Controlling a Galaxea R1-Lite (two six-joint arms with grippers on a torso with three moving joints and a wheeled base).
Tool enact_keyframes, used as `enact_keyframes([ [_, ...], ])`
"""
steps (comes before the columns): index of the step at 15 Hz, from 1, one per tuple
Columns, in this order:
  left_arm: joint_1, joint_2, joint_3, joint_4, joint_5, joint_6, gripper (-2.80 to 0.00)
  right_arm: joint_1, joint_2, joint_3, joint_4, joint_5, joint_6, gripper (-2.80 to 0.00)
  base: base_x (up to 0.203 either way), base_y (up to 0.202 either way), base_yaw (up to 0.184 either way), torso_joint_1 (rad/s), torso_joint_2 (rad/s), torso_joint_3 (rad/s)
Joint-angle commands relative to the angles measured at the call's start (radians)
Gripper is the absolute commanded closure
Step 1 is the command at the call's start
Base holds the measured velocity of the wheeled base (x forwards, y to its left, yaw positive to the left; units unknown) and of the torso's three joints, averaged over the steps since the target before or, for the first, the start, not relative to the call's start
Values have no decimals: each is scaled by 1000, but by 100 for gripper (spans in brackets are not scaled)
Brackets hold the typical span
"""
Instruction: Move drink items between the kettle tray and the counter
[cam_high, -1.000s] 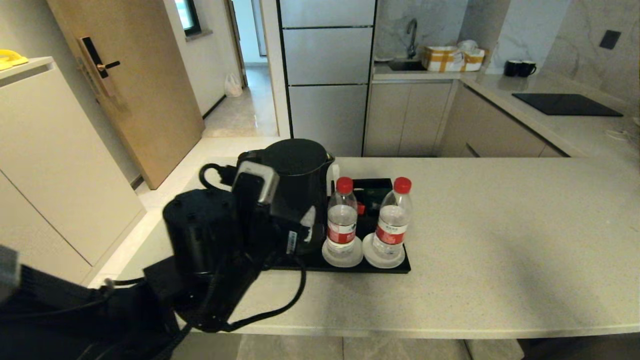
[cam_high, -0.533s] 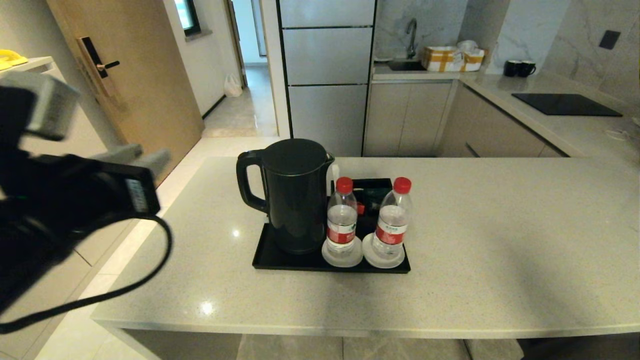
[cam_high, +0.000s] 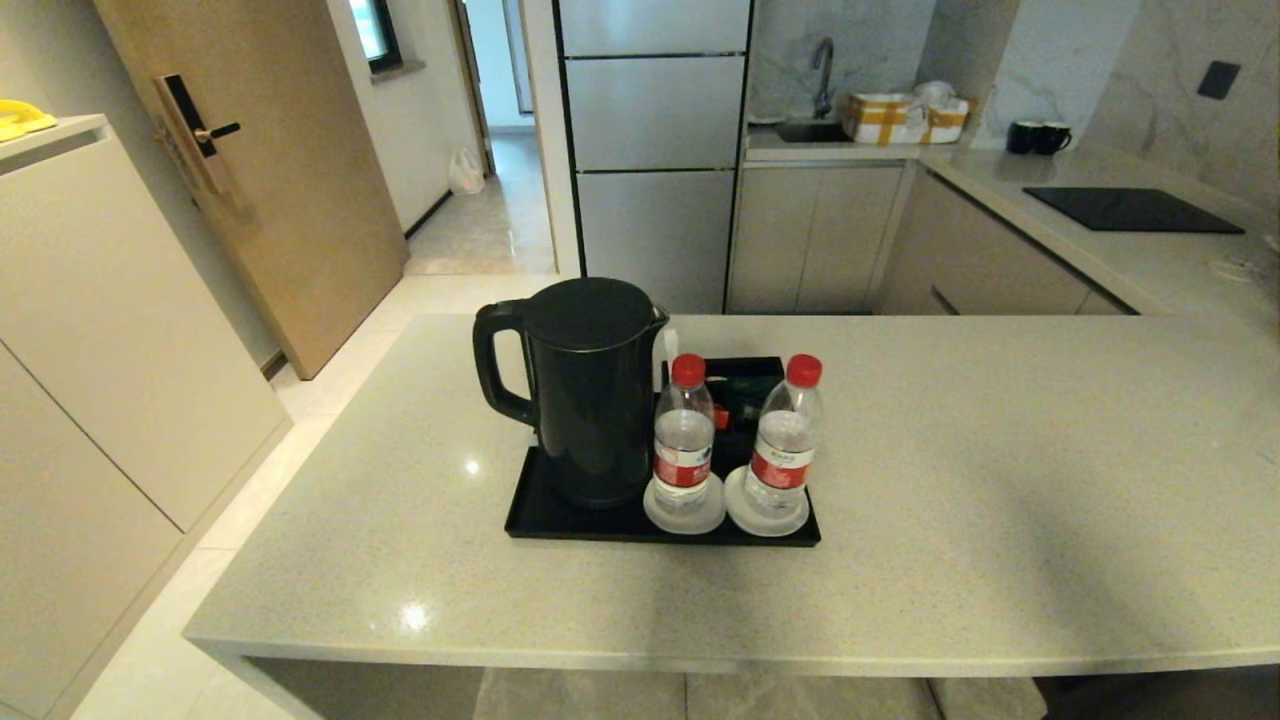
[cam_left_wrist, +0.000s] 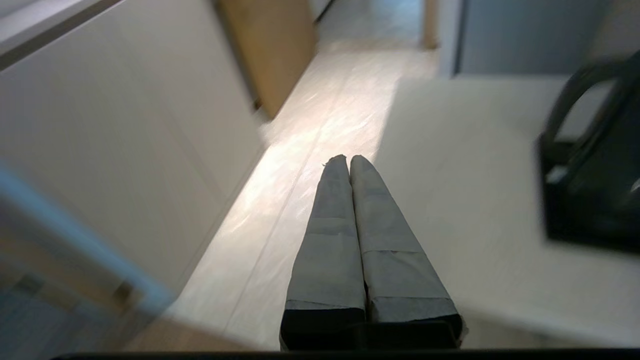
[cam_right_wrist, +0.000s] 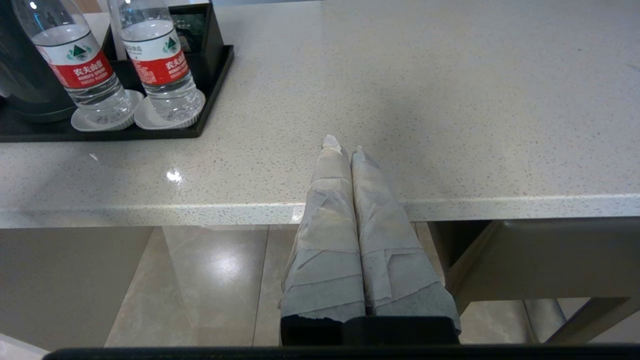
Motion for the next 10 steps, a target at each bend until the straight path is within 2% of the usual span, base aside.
enact_keyframes([
  [1, 74, -210, 19, 209, -7, -2, 0, 0, 0, 0, 0, 0, 0, 0, 0, 0, 0, 0, 0, 0],
  [3, 164, -325, 98, 246, -101, -7, 0, 0, 0, 0, 0, 0, 0, 0, 0, 0, 0, 0, 0, 0],
  [4, 179, -403, 154, 253, -149, -6, 0, 0, 0, 0, 0, 0, 0, 0, 0, 0, 0, 0, 0, 0],
  [6, 184, -507, 340, 249, -236, -5, 0, 0, 0, 0, 0, 0, 0, 0, 0, 0, 0, 0, 0, 0],
  [8, 187, -528, 569, 148, -279, -13, 0, 0, 0, 0, 0, 0, 0, 0, 0, 0, 0, 0, 0, 0],
  [10, 189, -539, 784, -75, -322, 1, 0, 0, 0, 0, 0, 0, 0, 0, 0, 0, 0, 0, 0, 0],
])
